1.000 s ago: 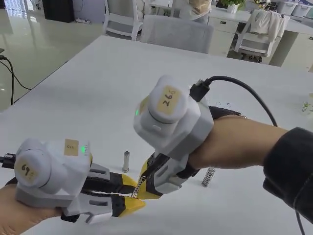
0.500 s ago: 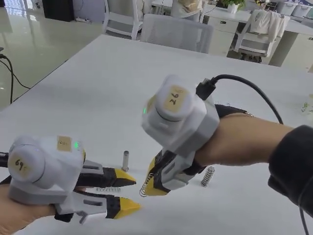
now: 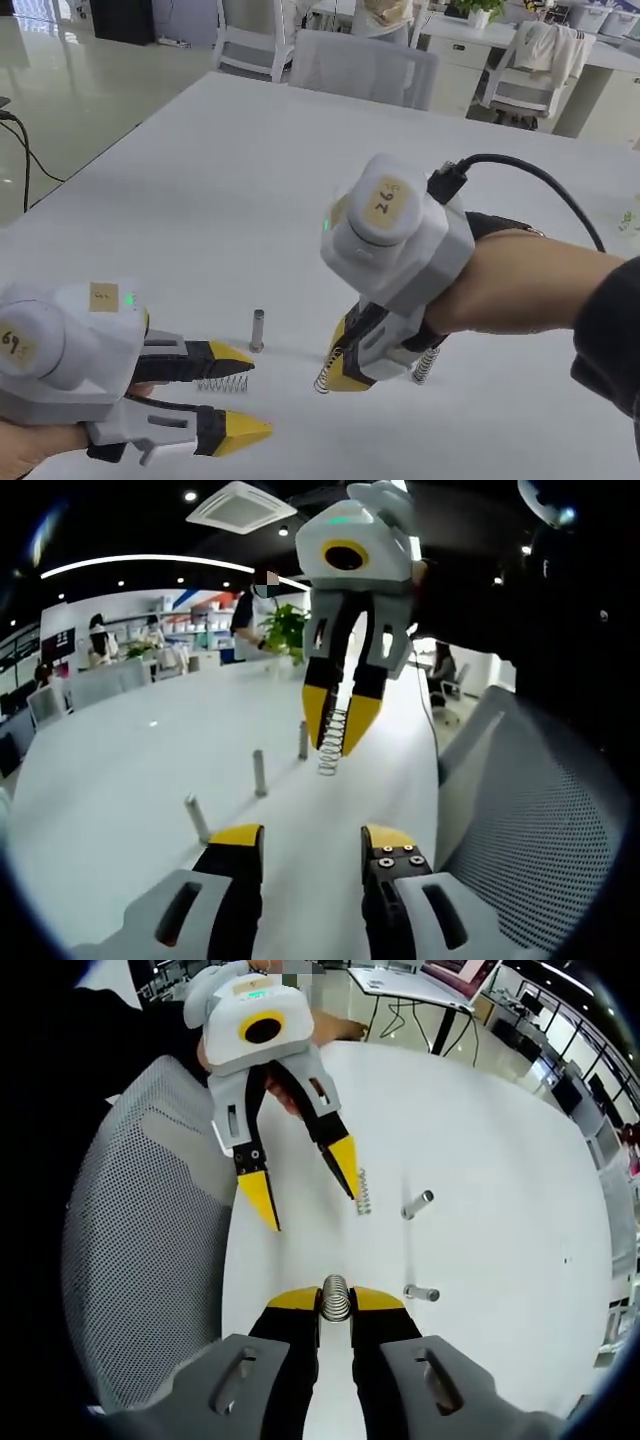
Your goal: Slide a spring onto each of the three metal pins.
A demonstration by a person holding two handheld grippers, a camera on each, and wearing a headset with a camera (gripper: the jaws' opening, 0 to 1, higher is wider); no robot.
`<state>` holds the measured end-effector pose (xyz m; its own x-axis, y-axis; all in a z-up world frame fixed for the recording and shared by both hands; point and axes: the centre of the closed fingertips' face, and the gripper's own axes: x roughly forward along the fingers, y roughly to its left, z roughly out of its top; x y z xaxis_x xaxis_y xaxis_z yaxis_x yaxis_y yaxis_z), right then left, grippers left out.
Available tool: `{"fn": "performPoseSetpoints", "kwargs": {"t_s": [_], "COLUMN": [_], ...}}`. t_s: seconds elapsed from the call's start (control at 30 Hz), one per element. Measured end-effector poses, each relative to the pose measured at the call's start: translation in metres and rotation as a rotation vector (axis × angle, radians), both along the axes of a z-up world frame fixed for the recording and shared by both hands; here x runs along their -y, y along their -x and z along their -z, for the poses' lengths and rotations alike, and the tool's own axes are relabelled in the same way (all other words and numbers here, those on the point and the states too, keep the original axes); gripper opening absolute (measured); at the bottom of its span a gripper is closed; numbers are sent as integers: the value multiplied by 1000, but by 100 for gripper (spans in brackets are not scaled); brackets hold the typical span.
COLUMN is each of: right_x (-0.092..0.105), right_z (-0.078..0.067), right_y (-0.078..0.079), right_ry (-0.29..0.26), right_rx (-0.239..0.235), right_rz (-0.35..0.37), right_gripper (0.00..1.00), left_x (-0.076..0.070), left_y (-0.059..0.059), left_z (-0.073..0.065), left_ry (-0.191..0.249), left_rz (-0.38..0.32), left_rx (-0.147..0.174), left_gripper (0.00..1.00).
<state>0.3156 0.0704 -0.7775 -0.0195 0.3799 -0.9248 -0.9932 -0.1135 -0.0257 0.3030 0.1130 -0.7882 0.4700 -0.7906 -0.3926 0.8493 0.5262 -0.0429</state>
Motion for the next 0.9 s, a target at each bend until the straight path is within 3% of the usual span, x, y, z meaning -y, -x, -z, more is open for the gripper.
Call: {"fn": "performPoseSetpoints", "kwargs": {"t_s": [0.53,0.9], "right_x": [15,24], "right_z": [0,-7], "right_y": [-15,-34], "right_ry": [16,20], "right_rx": [21,48], "right_rz": [32,62], "right_gripper": [8,8], "left_x": [-24,-28], "left_y": [-1,2], "left_z": [-2,-1], "left_ry": [24,46], "left_rz": [-105,-148], "left_rx": [-5,-10], "left_gripper": [41,45]}}
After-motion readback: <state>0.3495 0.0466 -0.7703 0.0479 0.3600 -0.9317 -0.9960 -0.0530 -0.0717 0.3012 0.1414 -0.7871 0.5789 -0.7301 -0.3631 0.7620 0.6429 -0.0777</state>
